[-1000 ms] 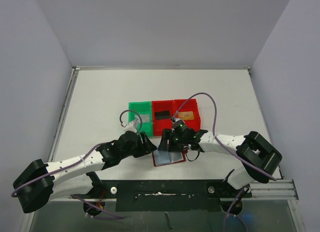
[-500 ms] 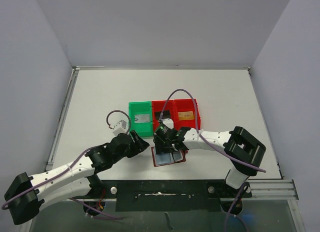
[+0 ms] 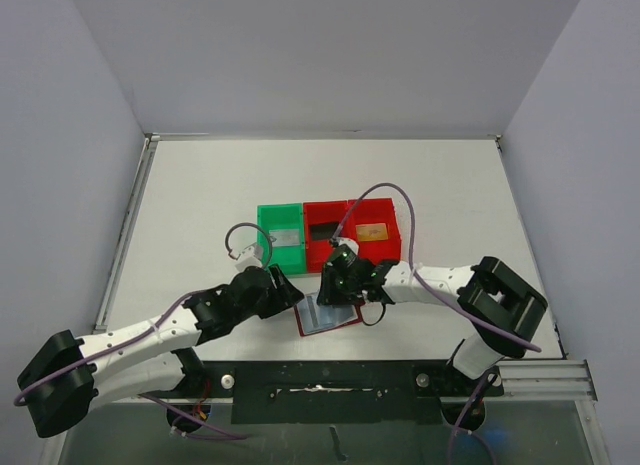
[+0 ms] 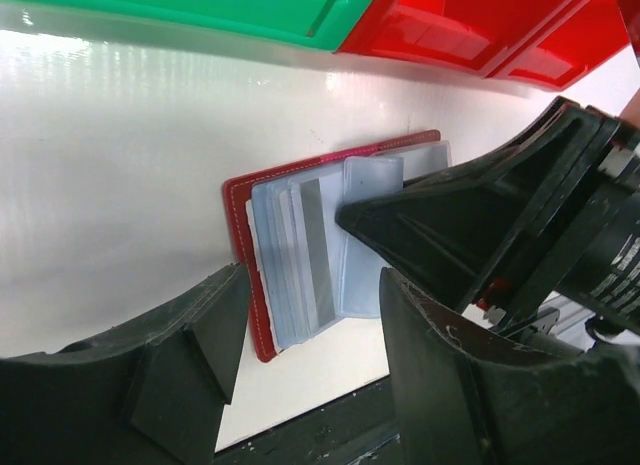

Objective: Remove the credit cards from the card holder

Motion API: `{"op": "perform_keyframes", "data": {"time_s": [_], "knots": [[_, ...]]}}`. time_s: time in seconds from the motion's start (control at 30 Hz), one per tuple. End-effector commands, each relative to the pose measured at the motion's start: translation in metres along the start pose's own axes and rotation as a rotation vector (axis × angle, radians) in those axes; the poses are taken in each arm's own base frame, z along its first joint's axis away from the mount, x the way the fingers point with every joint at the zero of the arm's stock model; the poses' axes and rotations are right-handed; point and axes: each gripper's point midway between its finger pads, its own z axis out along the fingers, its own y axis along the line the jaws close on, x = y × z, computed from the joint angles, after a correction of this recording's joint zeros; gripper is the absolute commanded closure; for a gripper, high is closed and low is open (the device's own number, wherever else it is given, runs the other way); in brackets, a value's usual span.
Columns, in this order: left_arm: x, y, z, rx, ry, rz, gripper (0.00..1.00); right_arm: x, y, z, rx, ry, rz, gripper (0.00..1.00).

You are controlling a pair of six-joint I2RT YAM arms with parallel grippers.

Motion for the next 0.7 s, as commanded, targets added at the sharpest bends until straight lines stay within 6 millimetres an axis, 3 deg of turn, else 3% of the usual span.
{"op": "perform_keyframes", "data": {"time_s": [0.0, 0.3, 0.67], "knots": [[-0.001, -0.042, 0.001, 0.159, 0.023, 0.028, 0.46, 0.016, -0.008, 0.002, -0.117, 0.056, 0.093, 0.73], [0.025, -0.082, 0.004, 0.369, 0.153, 0.085, 0.46, 0.020, -0.013, 0.000, -0.273, 0.055, 0.244, 0.76], [0.053, -0.067, 0.026, 0.342, 0.258, 0.050, 0.46, 0.019, -0.018, -0.001, -0.301, 0.048, 0.291, 0.75]]}}
